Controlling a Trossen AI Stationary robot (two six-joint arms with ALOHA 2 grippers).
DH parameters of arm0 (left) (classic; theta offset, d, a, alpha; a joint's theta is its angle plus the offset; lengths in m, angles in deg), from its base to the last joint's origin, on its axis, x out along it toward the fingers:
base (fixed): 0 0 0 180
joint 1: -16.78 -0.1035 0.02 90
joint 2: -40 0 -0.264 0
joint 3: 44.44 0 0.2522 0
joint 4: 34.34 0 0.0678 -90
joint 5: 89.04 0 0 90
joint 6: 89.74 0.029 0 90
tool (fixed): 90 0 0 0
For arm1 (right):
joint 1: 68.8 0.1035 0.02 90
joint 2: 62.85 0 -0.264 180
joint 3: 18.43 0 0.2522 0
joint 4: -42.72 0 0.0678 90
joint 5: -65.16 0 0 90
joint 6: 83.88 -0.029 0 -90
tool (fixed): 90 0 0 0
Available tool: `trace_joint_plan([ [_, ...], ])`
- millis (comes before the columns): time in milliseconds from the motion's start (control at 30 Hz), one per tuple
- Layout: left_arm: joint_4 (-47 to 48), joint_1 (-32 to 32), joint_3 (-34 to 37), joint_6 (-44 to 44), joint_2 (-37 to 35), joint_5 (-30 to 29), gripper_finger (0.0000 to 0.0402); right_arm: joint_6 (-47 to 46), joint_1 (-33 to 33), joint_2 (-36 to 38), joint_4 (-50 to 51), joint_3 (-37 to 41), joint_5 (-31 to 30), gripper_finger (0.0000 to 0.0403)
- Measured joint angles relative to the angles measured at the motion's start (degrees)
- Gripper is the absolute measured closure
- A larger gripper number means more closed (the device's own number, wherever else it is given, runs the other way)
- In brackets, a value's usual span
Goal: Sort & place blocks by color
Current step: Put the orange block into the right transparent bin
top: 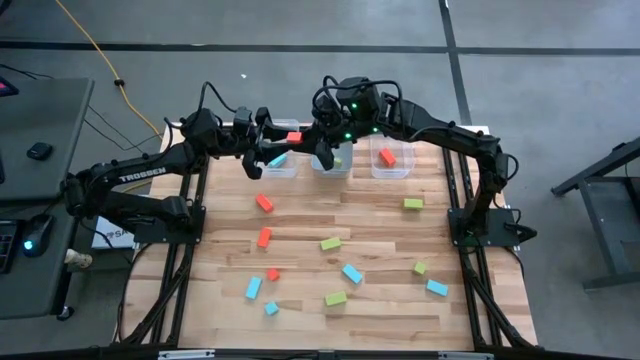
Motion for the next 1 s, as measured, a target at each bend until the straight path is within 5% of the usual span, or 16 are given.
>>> trace_joint_plan([
  [300, -0.4, -1.5, 0.0, -0.2, -0.4, -0.4, 0.0177, 0.5, 0.0, 0.1, 5.6, 0.0, -2.7, 0.0288],
  [1000, 0.6, -4.4, 0.0, -1.5, -0.4, 0.1, 0.0177, 6.1, -6.8, 0.6, 40.6, 1.0, -30.2, 0.0288],
])
